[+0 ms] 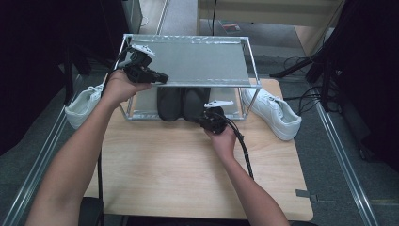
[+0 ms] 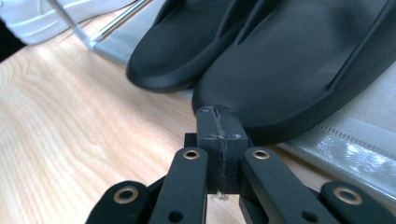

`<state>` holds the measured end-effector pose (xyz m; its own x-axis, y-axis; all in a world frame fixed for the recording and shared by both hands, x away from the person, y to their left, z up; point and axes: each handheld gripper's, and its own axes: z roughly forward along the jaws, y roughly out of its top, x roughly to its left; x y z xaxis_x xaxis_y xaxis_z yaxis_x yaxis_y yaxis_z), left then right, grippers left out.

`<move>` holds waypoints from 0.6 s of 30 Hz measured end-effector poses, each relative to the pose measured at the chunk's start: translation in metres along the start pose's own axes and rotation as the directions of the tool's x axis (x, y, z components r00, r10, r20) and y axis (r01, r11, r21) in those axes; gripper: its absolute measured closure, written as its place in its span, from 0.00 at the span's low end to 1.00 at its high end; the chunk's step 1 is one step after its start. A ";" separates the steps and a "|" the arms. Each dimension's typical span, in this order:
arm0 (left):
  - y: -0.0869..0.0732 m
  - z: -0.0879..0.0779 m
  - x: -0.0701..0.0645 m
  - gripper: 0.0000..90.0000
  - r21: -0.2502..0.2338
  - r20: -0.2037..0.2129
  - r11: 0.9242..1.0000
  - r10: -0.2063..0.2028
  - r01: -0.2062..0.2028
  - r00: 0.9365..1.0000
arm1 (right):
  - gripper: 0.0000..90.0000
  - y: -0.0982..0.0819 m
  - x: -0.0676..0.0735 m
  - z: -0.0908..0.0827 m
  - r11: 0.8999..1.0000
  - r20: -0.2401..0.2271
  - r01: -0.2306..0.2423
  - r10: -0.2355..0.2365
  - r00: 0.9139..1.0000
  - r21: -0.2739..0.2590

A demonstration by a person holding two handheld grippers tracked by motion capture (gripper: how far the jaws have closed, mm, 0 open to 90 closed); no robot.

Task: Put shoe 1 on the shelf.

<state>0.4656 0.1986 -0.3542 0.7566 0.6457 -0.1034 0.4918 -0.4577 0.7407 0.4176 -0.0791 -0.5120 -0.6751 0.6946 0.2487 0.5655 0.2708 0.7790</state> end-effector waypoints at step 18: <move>-0.003 -0.020 -0.042 0.67 -0.003 0.073 1.000 0.023 -0.023 0.997 | 0.68 -0.016 0.006 -0.070 0.993 -0.177 0.070 -0.087 0.980 -0.100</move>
<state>0.4238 0.1853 -0.3387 0.7970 0.5889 -0.1341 0.4730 -0.4704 0.7450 0.3709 -0.1259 -0.4827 -0.7945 0.5398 0.2781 0.4671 0.2507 0.8479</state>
